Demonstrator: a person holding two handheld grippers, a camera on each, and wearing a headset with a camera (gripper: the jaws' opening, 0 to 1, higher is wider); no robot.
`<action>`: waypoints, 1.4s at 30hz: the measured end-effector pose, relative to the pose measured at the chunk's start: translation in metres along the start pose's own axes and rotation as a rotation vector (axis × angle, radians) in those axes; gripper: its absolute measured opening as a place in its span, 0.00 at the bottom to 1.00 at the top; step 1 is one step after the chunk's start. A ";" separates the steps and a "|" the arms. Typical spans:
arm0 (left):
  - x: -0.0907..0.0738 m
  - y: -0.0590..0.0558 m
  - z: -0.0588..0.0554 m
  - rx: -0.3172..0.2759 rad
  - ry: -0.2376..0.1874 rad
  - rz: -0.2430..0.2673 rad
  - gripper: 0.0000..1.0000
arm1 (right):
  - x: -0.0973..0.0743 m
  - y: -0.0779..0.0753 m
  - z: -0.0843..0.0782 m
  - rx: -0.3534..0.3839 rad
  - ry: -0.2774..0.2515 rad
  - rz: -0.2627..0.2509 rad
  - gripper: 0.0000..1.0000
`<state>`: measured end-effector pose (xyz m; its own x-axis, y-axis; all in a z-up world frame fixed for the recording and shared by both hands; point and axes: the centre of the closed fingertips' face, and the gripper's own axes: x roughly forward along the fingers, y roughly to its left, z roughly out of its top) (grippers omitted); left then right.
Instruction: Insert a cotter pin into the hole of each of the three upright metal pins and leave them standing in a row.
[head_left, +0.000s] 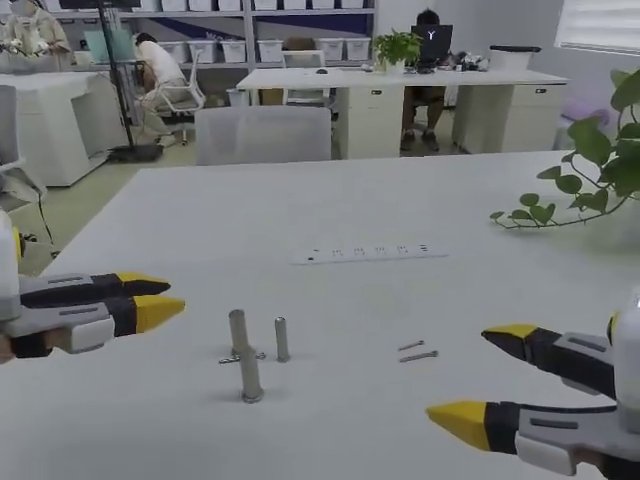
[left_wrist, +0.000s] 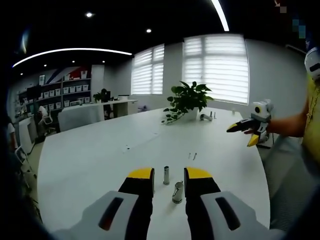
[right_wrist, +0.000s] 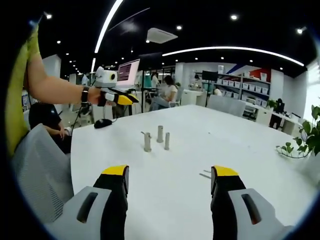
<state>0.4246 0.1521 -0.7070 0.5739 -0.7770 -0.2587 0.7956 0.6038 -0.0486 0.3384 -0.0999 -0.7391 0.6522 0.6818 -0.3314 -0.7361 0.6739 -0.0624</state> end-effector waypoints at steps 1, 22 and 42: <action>0.005 0.003 -0.001 0.002 0.003 -0.003 0.22 | -0.001 -0.001 0.000 0.000 0.000 -0.003 0.68; 0.064 0.031 -0.039 -0.004 0.074 -0.024 0.32 | -0.004 -0.020 0.001 0.000 0.024 -0.042 0.69; 0.098 0.045 -0.072 -0.021 0.109 -0.060 0.29 | -0.004 -0.027 -0.011 0.006 0.075 -0.064 0.68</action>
<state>0.5024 0.1159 -0.8044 0.5001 -0.7886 -0.3578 0.8229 0.5615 -0.0874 0.3534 -0.1241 -0.7464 0.6826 0.6138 -0.3966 -0.6919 0.7175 -0.0806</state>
